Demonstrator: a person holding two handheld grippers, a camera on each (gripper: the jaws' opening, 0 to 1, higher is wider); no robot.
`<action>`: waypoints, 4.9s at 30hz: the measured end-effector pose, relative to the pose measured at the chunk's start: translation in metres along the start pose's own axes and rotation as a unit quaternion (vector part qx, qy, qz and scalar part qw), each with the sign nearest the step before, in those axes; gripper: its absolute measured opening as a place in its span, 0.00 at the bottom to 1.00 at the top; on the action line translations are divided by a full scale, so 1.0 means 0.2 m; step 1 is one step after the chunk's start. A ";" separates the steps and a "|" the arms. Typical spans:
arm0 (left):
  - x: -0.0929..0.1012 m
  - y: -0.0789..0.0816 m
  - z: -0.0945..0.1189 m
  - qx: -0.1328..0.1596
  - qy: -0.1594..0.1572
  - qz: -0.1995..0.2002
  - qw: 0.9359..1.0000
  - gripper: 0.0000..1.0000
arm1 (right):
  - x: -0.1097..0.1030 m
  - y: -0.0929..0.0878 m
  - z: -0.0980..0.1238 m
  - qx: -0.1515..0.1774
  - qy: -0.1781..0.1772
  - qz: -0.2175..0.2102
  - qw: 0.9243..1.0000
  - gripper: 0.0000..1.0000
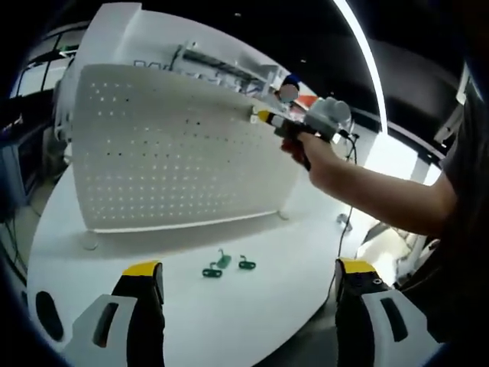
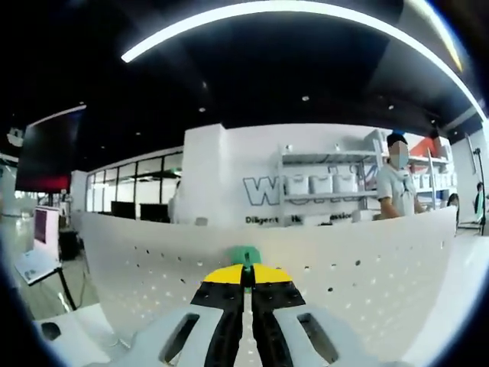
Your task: Insert the hook assembly into the mounting plate slot until the hook locks in place.
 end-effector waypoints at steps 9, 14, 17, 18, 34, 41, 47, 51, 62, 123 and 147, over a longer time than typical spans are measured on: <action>0.00 -0.01 0.01 0.002 0.003 0.005 1.000 0.94 | 0.00 -0.04 0.00 -0.008 -0.003 -0.004 1.000 0.00; 0.00 -0.02 0.01 0.002 0.004 0.009 1.000 0.94 | -0.03 -0.05 0.00 -0.009 -0.008 0.005 1.000 0.00; 0.00 -0.01 0.01 0.003 0.004 0.008 1.000 0.94 | -0.03 -0.06 -0.01 -0.008 -0.015 0.009 1.000 0.00; 0.00 -0.01 0.01 0.003 0.004 0.008 1.000 0.93 | -0.03 -0.06 -0.01 -0.009 -0.016 0.012 1.000 0.00; 0.01 0.01 0.03 0.017 0.004 0.012 1.000 0.93 | -0.01 -0.09 -0.05 -0.058 0.008 0.003 0.998 0.12; 0.02 0.00 0.06 0.024 0.006 0.013 1.000 0.93 | -0.01 -0.04 -0.04 -0.044 0.015 -0.002 0.999 0.12; 0.04 0.00 0.06 0.022 0.003 0.012 1.000 0.93 | 0.01 0.03 0.02 -0.018 0.010 -0.017 1.000 0.12; 0.05 0.01 0.07 0.024 0.003 0.009 1.000 0.93 | 0.03 0.06 0.06 -0.007 0.007 -0.021 1.000 0.16; 0.07 0.00 0.08 0.024 -0.004 -0.007 1.000 0.93 | 0.02 0.01 0.26 -0.030 0.014 -0.029 0.999 0.21; -0.01 -0.22 0.07 -0.011 0.034 0.004 0.999 0.92 | -0.26 -0.42 1.56 -0.236 0.167 -0.082 0.954 0.47; -0.09 -0.40 -0.44 -0.107 0.001 -0.003 0.994 0.91 | -0.21 -0.51 1.55 -0.260 0.158 -0.100 0.948 0.45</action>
Point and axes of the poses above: the point that each gripper's makers call its tool centre point, and the gripper's own axes: z roughly backward along the fingers, x roughly to its right, y roughly out of its top, the point moved 9 cm from there along z, roughly backward along the fingers, and after that the axes turned 7 degrees about z, right-handed, at the moved point
